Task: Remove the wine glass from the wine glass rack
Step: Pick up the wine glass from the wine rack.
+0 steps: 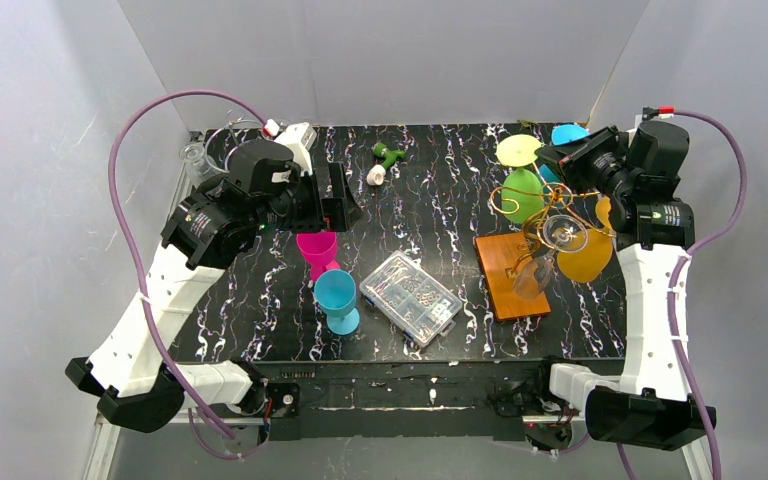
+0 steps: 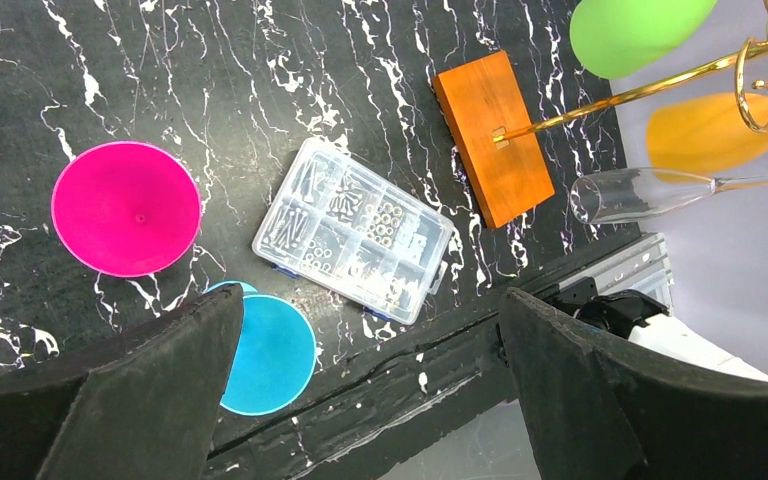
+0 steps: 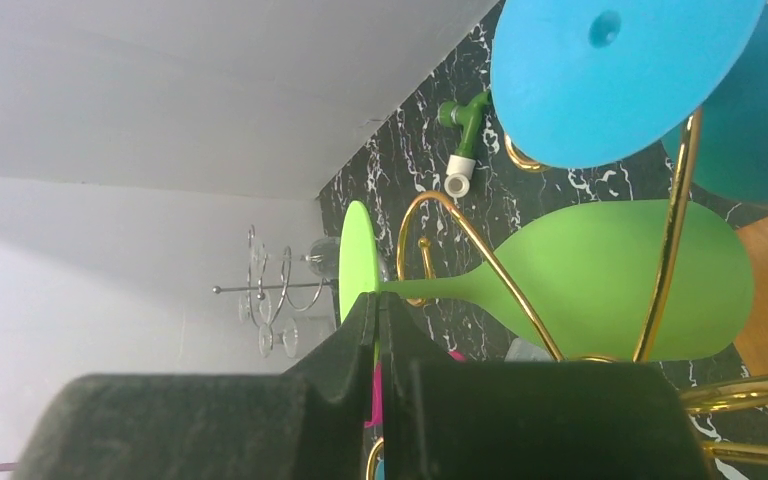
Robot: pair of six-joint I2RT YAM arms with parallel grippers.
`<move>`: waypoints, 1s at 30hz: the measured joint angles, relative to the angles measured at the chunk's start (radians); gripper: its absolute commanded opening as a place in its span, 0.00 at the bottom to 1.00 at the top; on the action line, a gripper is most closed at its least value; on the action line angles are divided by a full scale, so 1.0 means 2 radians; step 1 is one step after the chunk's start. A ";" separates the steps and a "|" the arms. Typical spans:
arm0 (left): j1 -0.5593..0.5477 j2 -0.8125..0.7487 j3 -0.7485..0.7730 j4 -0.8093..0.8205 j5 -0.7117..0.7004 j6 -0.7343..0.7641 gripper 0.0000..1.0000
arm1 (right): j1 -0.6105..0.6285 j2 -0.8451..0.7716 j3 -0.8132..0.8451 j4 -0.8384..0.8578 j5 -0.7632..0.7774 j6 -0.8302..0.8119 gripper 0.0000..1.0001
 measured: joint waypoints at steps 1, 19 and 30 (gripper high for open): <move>0.000 0.000 0.000 0.001 0.000 0.000 0.99 | 0.000 -0.002 -0.001 -0.003 -0.001 0.000 0.01; 0.000 0.002 -0.011 0.024 0.035 -0.026 0.99 | 0.000 -0.017 -0.019 -0.001 -0.060 0.019 0.01; 0.000 0.012 -0.023 0.075 0.055 -0.066 0.99 | 0.001 -0.016 -0.021 0.033 -0.102 0.064 0.01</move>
